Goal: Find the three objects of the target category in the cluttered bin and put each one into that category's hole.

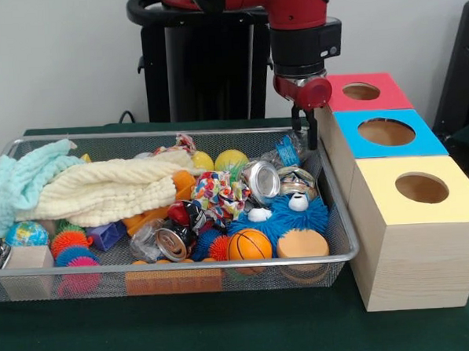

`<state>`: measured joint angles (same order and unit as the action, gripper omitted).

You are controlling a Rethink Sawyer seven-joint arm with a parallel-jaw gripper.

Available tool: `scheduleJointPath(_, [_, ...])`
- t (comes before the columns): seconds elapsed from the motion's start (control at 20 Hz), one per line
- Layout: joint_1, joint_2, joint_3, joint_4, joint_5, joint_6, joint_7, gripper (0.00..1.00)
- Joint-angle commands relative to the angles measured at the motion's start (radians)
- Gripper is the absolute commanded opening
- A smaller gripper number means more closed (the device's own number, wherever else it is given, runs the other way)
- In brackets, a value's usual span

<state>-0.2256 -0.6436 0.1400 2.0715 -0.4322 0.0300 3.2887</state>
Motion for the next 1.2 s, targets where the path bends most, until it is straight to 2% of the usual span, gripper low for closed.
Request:
scheduleJointPath(0.05, [-0.03, 0.02, -0.005, -0.065, 0.013, -0.042, -0.008, 1.0])
scheduleJointPath(0.25, [-0.021, 0.024, -0.034, -0.069, 0.003, -0.054, -0.008, 1.0])
scheduleJointPath(0.3, [-0.025, 0.024, -0.031, -0.065, 0.004, -0.058, -0.007, 0.0])
scheduleJointPath(1.0, [-0.023, 0.026, -0.018, -0.073, 0.018, -0.041, -0.014, 0.0])
scheduleJointPath(1.1, [-0.041, -0.006, 0.0, -0.053, 0.023, -0.011, -0.021, 0.0])
scheduleJointPath(1.2, [-0.098, -0.096, 0.035, -0.001, 0.016, 0.054, -0.059, 0.0])
